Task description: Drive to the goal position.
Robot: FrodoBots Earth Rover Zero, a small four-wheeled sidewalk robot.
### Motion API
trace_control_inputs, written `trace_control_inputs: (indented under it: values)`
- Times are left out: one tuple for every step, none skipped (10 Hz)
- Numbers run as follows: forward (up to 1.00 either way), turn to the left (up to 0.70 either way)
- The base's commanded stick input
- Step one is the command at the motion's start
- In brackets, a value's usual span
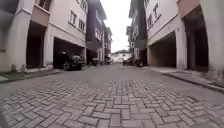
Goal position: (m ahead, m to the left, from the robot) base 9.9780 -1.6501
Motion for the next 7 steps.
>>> trace_control_inputs:
  values:
    - [0.70, 0.00]
    - [0.70, 0.00]
    - [0.70, 0.00]
    - [0.70, 0.00]
    - [0.70, 0.00]
    - [0.70, 0.00]
    - [0.70, 0.00]
